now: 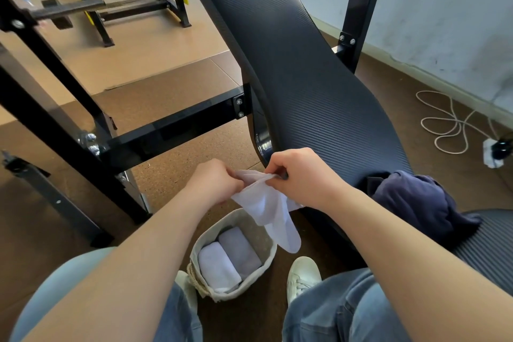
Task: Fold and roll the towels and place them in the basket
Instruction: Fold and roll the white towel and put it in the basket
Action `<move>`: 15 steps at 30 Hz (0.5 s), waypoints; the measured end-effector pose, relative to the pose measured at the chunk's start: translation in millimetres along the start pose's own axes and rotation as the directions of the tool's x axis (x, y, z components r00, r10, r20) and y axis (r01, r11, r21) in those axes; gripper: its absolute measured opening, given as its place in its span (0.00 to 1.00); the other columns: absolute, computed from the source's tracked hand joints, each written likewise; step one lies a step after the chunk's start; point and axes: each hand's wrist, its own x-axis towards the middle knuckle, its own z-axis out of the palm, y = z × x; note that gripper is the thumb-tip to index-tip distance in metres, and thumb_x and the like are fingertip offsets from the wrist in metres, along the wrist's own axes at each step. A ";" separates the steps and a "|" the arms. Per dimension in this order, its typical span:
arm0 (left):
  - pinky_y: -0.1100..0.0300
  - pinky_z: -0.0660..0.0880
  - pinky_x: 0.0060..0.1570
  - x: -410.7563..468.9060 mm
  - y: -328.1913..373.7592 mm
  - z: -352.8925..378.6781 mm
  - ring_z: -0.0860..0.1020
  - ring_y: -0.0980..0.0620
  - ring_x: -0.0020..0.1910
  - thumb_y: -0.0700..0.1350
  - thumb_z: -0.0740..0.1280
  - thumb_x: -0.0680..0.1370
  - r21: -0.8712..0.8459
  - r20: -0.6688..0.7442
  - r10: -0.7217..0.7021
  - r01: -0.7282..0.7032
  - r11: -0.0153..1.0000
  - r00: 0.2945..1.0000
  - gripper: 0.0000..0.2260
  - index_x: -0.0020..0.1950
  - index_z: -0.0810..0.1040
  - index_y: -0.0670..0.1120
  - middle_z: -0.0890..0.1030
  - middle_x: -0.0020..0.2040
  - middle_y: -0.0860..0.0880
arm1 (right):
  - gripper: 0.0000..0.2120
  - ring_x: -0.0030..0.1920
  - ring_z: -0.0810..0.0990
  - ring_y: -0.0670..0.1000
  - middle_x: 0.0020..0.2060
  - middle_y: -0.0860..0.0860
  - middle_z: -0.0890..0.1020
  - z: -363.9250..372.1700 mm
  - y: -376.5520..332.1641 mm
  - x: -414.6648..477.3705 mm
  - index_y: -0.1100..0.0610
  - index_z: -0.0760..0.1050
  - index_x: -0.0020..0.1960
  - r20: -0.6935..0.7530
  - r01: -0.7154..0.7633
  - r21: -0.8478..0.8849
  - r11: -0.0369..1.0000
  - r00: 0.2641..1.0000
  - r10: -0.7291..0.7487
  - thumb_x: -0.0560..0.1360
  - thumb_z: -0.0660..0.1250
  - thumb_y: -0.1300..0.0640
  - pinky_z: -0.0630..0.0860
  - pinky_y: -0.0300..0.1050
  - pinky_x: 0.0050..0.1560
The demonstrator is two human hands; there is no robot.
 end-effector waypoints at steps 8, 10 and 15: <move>0.50 0.81 0.58 -6.1 1.8 -5.7 0.76 0.43 0.65 0.34 0.64 0.79 -0.172 -0.170 0.140 -0.170 0.970 0.975 0.21 0.66 0.82 0.53 0.76 0.71 0.47 | 0.10 0.40 0.78 0.42 0.41 0.44 0.79 0.5 2.6 1.4 0.47 0.76 0.45 0.065 -0.124 -0.008 0.992 0.990 0.125 0.78 0.72 0.60 0.69 0.30 0.36; 0.51 0.81 0.58 -7.2 2.6 -6.0 0.76 0.45 0.64 0.36 0.65 0.80 -0.183 -0.206 0.176 -0.215 0.959 0.963 0.18 0.65 0.83 0.53 0.77 0.70 0.48 | 0.09 0.42 0.78 0.44 0.42 0.45 0.80 1.7 3.7 1.6 0.48 0.76 0.46 0.072 -0.134 -0.023 0.991 0.988 0.135 0.78 0.71 0.62 0.75 0.36 0.37; 0.64 0.72 0.39 -0.6 -7.1 -7.5 0.78 0.53 0.49 0.45 0.74 0.77 -0.127 -0.322 0.192 -0.244 0.962 0.927 0.03 0.49 0.84 0.53 0.82 0.52 0.51 | 0.08 0.45 0.79 0.47 0.46 0.47 0.81 2.2 4.9 2.3 0.50 0.79 0.52 0.068 -0.124 -0.054 0.991 0.989 0.128 0.78 0.70 0.62 0.76 0.36 0.40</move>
